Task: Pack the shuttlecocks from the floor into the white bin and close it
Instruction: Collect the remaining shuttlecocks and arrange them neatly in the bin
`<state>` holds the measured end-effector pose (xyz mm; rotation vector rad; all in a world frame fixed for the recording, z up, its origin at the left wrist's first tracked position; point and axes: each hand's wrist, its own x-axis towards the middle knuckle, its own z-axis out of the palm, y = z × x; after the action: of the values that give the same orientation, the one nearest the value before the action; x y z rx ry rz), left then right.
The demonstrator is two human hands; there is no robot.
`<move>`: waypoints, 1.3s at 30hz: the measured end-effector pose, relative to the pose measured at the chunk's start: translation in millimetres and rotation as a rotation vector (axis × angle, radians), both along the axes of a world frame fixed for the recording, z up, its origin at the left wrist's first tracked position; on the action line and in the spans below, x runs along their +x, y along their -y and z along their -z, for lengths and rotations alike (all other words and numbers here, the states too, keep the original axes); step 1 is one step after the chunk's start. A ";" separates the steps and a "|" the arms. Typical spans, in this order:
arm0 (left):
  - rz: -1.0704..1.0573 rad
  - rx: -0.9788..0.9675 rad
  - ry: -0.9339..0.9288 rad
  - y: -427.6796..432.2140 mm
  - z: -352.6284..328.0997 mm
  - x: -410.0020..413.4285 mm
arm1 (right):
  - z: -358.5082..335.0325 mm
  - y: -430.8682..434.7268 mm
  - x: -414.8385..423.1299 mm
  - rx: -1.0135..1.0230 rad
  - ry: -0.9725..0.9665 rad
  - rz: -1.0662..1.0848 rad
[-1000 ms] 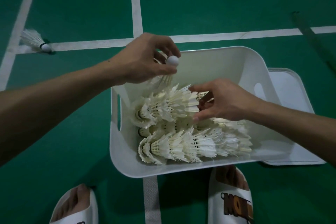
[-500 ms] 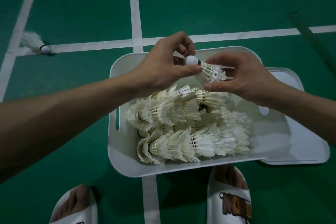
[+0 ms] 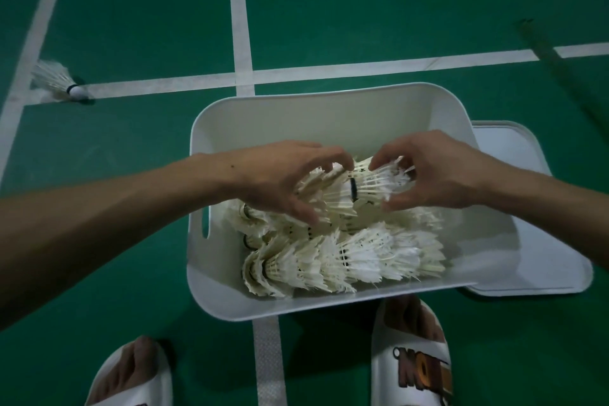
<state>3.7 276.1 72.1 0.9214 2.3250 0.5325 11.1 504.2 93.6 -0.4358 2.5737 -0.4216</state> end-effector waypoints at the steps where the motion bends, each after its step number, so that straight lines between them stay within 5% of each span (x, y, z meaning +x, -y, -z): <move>1: 0.001 0.008 -0.005 -0.3 0.0 0.4 | 1.7 6.0 2.6 -0.030 -0.008 0.008; 15: -0.077 0.007 0.002 0.0 5.9 5.8 | 21.4 17.9 4.2 -0.285 0.094 0.090; 20: -0.105 0.015 0.017 -4.6 11.8 10.1 | 3.5 8.6 -5.0 -0.207 0.102 -0.018; 27: -0.120 -0.010 -0.082 9.3 5.0 7.9 | -23.6 30.4 -25.6 -0.180 -0.143 -0.062; 32: -0.153 0.004 -0.312 37.6 -26.3 -3.5 | -39.4 87.4 -45.5 -0.168 -0.286 -0.190; 39: -0.554 -0.063 -0.392 157.3 -44.0 -20.5 | -51.7 192.9 -83.8 -0.123 -0.385 -0.331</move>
<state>-16.8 118.7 116.1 0.3568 2.9531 0.5236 -72.7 311.3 145.4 -1.0596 2.7703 -0.4076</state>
